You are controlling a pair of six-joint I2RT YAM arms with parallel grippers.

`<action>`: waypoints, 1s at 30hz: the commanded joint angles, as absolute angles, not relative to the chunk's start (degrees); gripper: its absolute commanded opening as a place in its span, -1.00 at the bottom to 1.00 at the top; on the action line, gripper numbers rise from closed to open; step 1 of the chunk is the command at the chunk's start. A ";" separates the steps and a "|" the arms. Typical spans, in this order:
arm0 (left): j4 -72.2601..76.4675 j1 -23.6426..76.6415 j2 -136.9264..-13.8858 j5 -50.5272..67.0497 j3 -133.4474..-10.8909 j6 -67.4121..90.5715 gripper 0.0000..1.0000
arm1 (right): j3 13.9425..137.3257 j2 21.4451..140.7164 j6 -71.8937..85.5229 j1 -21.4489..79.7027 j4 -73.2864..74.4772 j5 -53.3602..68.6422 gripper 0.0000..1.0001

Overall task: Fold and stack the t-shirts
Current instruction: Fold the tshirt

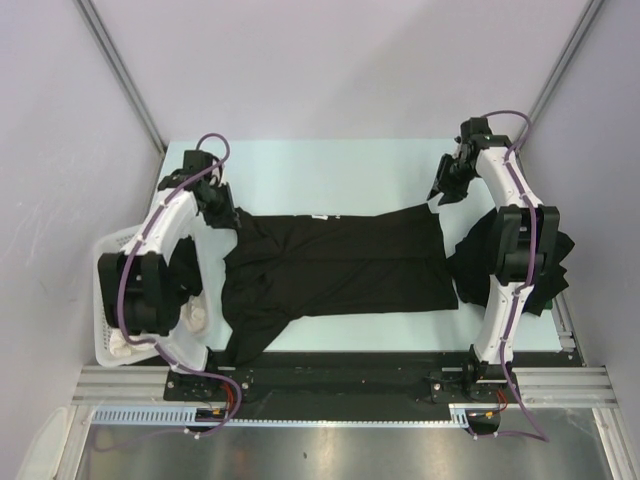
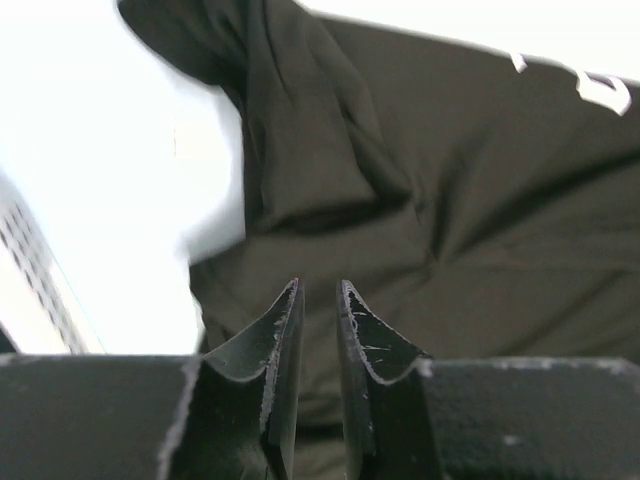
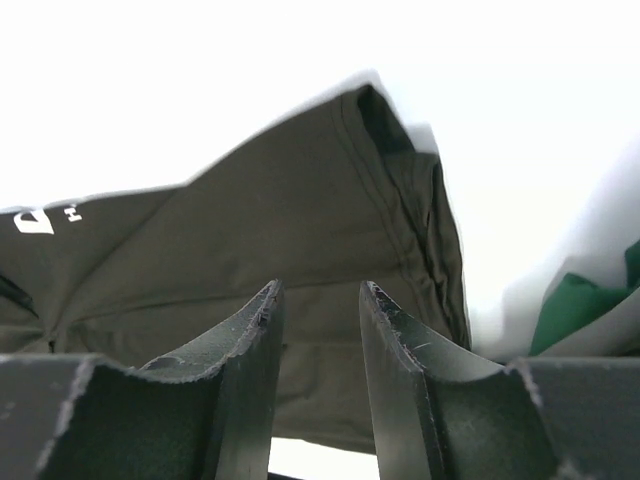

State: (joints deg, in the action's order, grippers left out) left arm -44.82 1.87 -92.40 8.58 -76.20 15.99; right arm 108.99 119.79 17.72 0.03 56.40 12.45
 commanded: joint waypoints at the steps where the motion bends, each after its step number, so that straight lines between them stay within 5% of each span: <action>1: -40.52 2.02 -96.85 4.85 -82.43 15.38 -0.50 | 110.21 120.06 16.79 -0.18 53.26 13.00 -0.17; 15: -45.35 1.58 -114.69 -1.76 -100.01 14.50 -0.42 | 107.49 117.42 16.43 -1.32 52.73 15.99 -0.15; 30: -46.58 1.58 -114.17 -0.53 -95.28 15.47 -0.35 | 108.46 117.95 17.14 -1.85 52.38 18.10 -0.14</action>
State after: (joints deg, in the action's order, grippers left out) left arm -46.72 1.74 -115.63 -1.10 -96.99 15.42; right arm 107.35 119.79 16.93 -1.96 53.36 16.93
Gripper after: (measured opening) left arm 0.328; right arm 0.427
